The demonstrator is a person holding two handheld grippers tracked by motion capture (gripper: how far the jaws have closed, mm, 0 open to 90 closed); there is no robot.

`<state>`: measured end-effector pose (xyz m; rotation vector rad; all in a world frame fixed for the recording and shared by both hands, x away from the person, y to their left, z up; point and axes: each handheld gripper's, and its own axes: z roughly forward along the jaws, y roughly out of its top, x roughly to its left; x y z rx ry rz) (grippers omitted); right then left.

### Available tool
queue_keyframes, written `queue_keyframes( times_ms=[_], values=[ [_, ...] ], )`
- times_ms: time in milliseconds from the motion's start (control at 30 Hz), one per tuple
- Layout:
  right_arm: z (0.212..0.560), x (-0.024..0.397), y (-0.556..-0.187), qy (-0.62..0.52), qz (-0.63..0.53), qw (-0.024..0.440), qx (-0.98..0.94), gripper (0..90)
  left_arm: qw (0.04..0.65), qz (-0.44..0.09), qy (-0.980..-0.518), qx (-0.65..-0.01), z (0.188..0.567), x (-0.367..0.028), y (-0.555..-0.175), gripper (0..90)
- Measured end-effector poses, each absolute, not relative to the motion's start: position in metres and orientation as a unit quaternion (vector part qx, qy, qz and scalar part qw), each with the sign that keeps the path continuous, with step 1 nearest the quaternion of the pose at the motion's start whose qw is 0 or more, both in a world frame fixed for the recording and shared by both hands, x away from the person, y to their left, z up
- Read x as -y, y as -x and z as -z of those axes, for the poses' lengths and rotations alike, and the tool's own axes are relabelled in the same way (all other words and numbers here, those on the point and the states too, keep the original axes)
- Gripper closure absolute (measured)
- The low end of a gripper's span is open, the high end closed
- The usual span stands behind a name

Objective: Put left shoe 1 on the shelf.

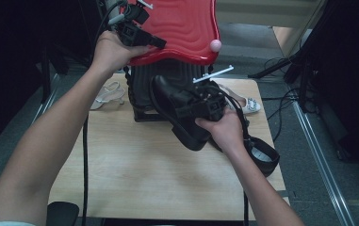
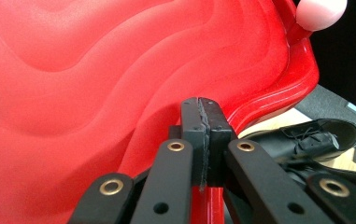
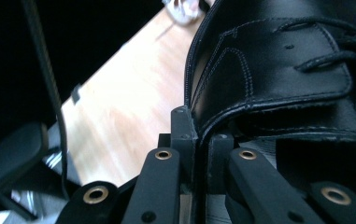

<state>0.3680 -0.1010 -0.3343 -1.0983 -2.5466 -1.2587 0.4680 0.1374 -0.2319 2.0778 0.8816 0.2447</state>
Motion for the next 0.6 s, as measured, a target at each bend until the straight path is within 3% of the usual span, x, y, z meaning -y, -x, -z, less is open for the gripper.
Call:
queue_keyframes(
  times_ms=[233, 367, 467, 533, 600],
  values=[
    [0.343, 0.082, -0.392, 0.367, 0.452, 0.01, 0.813, 86.6, 0.421, -0.095, -0.83, -0.353, 0.232, -0.137, -0.468, 90.0],
    [0.358, 0.061, -0.401, 0.361, 0.445, -0.074, 0.816, 86.6, 0.422, -0.093, -0.831, -0.35, 0.232, -0.138, -0.469, 90.0],
    [0.365, 0.053, -0.405, 0.361, 0.441, -0.091, 0.817, 86.7, 0.42, -0.095, -0.832, -0.35, 0.232, -0.138, -0.468, 90.0],
    [0.371, 0.038, -0.406, 0.355, 0.428, -0.143, 0.819, 86.7, 0.422, -0.094, -0.831, -0.352, 0.232, -0.138, -0.468, 90.0],
    [0.373, 0.035, -0.408, 0.359, 0.429, -0.146, 0.816, 86.7, 0.422, -0.092, -0.83, -0.353, 0.232, -0.138, -0.469, 90.0]
  ],
)
